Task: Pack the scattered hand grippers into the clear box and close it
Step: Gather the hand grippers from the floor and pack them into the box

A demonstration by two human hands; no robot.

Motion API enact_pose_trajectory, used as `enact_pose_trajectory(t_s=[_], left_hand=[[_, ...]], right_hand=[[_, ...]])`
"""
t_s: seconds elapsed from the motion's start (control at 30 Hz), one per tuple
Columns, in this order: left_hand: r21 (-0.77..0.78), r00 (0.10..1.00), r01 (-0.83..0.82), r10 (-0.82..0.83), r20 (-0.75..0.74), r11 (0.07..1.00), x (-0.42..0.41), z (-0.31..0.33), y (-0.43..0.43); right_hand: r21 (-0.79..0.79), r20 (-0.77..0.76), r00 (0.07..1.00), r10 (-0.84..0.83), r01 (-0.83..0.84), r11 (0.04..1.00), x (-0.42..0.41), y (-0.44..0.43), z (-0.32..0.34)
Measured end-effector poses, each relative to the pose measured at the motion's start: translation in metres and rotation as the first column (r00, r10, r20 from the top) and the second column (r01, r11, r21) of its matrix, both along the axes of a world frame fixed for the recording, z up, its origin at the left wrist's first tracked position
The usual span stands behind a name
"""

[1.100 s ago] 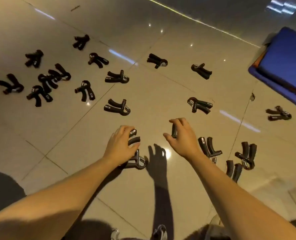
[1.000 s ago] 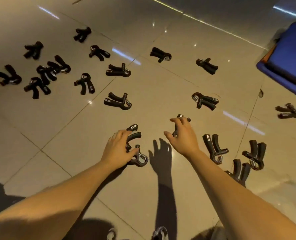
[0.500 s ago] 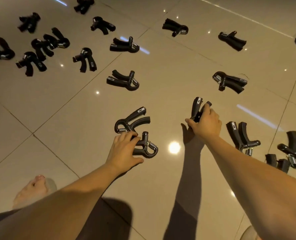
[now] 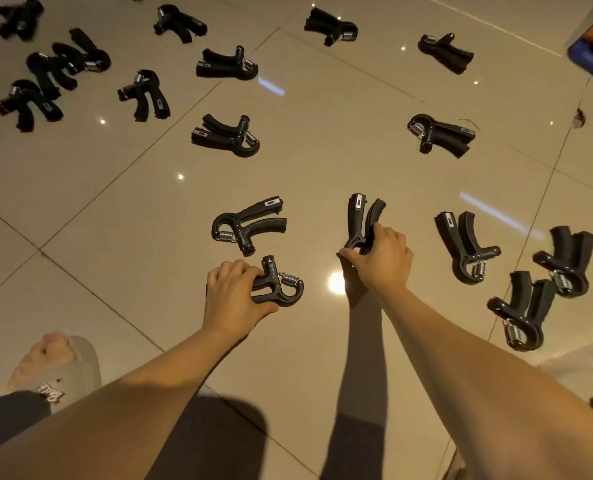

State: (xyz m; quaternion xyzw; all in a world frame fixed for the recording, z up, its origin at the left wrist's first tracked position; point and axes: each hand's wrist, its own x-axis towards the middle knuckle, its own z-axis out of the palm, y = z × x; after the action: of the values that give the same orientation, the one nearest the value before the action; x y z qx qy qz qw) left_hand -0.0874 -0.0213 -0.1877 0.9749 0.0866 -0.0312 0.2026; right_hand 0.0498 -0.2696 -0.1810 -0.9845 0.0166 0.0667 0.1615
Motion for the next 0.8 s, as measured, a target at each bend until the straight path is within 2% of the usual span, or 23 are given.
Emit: enact_pose_trajectory(t_s=[0.17,0.37,0.57,0.8], left_hand=[[-0.105,0.999,-0.048,0.047,-0.018,0.993,-0.024,0.006,-0.005],[-0.229,0.990,-0.053,0.082,0.118,0.972,-0.003,0.055,-0.017],[-0.292,0.952,0.112,-0.018,0.305,0.950,0.061,0.158,-0.065],[-0.258,0.840,0.350,-0.180,0.513,0.900,0.084,0.288,-0.147]], right_hand=[[0.022,-0.029,0.998,0.060,-0.059,0.998,-0.032,-0.004,0.004],[0.182,0.058,0.997,0.044,-0.054,0.982,-0.050,-0.027,0.052],[0.242,0.223,0.973,-0.064,0.008,0.970,-0.031,-0.076,0.169],[0.280,0.428,0.880,-0.207,0.089,0.956,-0.055,-0.153,0.294]])
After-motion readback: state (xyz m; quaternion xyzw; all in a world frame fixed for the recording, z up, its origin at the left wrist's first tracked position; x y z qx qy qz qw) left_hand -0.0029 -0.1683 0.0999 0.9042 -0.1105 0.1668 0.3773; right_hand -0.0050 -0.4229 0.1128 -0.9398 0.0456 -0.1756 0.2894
